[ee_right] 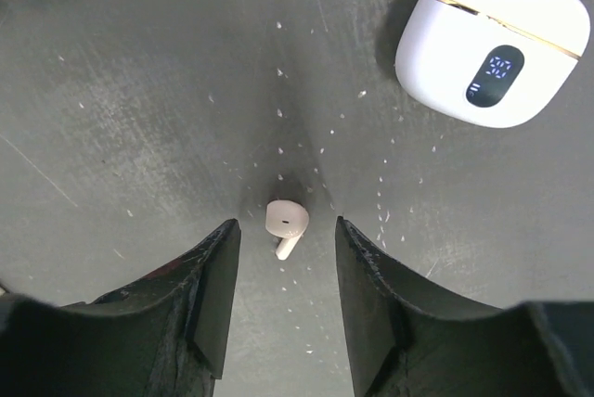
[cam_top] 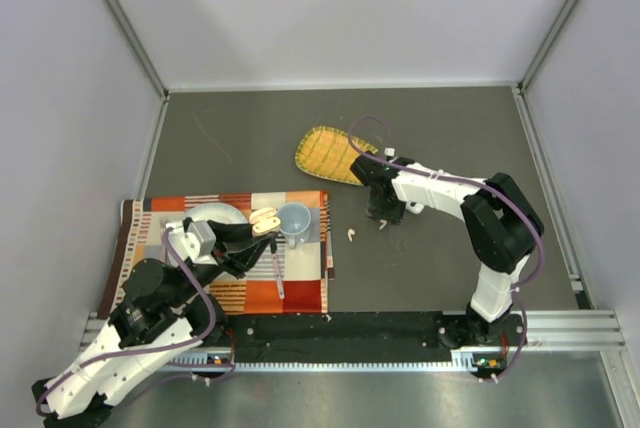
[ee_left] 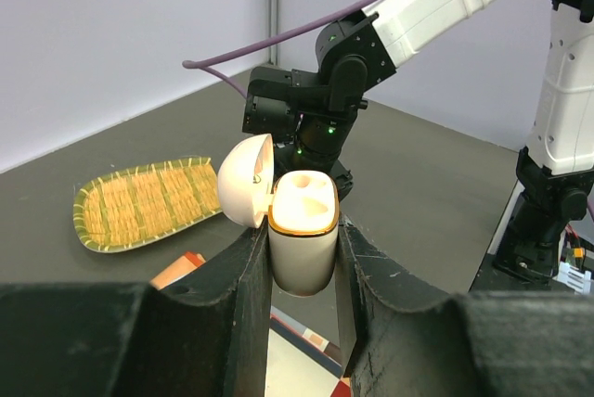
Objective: Insert the wireless bluetooth earbuds into the charging case
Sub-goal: Pick up the right earbud from the center of the board.
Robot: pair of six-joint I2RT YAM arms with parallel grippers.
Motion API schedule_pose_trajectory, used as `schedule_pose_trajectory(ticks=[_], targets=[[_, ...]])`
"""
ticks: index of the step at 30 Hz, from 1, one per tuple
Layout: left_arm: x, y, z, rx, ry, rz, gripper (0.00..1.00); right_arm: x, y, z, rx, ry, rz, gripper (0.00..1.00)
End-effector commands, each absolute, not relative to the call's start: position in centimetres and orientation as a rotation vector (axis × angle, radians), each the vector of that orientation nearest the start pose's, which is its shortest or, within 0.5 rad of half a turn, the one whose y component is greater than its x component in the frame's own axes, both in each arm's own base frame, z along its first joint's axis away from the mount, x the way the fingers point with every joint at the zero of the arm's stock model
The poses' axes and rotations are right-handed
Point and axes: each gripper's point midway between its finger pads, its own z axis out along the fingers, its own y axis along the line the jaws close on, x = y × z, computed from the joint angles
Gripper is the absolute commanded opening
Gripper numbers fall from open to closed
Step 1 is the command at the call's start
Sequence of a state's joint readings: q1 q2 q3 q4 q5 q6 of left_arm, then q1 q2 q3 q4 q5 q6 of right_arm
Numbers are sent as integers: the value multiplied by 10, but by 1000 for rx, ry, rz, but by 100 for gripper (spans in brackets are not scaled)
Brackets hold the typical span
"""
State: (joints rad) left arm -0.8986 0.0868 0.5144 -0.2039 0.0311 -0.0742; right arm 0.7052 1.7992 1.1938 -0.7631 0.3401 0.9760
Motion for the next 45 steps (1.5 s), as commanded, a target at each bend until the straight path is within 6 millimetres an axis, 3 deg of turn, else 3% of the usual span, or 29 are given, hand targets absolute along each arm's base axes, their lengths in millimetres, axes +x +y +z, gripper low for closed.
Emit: schedule_pose_trajectory(ticks=[1, 10, 25, 28, 37, 45], targets=[[118, -158, 331, 555, 1198, -832, 0, 291, 210, 35, 383, 2685, -96, 43], [118, -158, 332, 551, 1196, -834, 0, 300, 212, 35, 312, 2668, -92, 41], [119, -158, 330, 542, 1208, -838, 0, 290, 201, 23, 380, 2689, -91, 39], [119, -159, 329, 546, 1211, -837, 0, 288, 200, 22, 382, 2690, -89, 31], [119, -159, 329, 543, 1213, -841, 0, 286, 195, 20, 378, 2687, -97, 32], [120, -160, 330, 538, 1214, -845, 0, 282, 192, 18, 261, 2699, -79, 37]])
